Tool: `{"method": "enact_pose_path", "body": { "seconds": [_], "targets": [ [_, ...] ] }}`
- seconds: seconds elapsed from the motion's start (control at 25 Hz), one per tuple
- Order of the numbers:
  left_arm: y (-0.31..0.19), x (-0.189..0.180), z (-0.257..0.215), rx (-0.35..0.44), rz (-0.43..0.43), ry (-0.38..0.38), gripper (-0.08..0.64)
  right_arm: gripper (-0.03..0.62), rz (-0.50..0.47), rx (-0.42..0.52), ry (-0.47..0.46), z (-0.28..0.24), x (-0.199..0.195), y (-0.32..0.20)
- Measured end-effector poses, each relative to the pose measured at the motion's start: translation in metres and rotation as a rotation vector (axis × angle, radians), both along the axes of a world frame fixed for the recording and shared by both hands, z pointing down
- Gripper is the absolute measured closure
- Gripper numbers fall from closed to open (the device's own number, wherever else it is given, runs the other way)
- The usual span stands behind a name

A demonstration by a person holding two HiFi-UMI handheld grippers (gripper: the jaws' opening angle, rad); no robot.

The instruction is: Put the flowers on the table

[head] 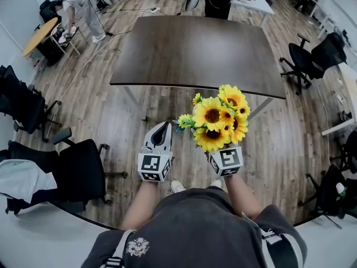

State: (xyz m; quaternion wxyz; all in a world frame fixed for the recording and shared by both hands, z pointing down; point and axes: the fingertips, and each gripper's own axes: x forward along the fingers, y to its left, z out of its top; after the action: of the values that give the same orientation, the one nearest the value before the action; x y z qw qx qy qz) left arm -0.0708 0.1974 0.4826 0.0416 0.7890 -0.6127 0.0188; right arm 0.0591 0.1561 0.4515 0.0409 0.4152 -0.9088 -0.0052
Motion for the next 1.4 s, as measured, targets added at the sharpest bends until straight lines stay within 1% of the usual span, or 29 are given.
{"method": "enact_pose_path", "body": {
  "seconds": [0.24, 0.36, 0.52, 0.64, 0.84, 0.96, 1.16, 1.4],
  "targets": [
    [-0.008, -0.018, -0.004, 0.009, 0.003, 0.002, 0.551, 0.041, 0.000, -0.025, 0.016, 0.004, -0.015, -0.014],
    [-0.018, -0.022, -0.004, 0.008, 0.006, -0.011, 0.551, 0.041, 0.003, -0.045, 0.022, 0.007, -0.018, -0.027],
    [-0.063, -0.020, -0.017, -0.012, 0.003, -0.025, 0.551, 0.041, 0.001, -0.076, 0.026, -0.004, -0.015, -0.074],
    [-0.091, -0.015, -0.016, -0.011, -0.004, -0.037, 0.551, 0.041, -0.006, -0.084, 0.026, 0.002, -0.011, -0.103],
    [-0.097, -0.014, -0.008, -0.011, -0.013, -0.049, 0.551, 0.041, -0.028, -0.095, 0.011, 0.014, -0.011, -0.105],
    [-0.103, -0.014, -0.001, -0.008, -0.022, -0.056, 0.551, 0.041, -0.041, -0.084, 0.004, 0.019, -0.012, -0.111],
    [-0.109, -0.016, 0.010, -0.002, -0.060, -0.066, 0.551, 0.041, -0.045, -0.073, -0.003, 0.029, -0.012, -0.119],
    [-0.184, 0.006, 0.004, -0.037, -0.094, -0.079, 0.552, 0.041, -0.077, -0.101, -0.005, 0.026, 0.010, -0.197]
  ]
}}
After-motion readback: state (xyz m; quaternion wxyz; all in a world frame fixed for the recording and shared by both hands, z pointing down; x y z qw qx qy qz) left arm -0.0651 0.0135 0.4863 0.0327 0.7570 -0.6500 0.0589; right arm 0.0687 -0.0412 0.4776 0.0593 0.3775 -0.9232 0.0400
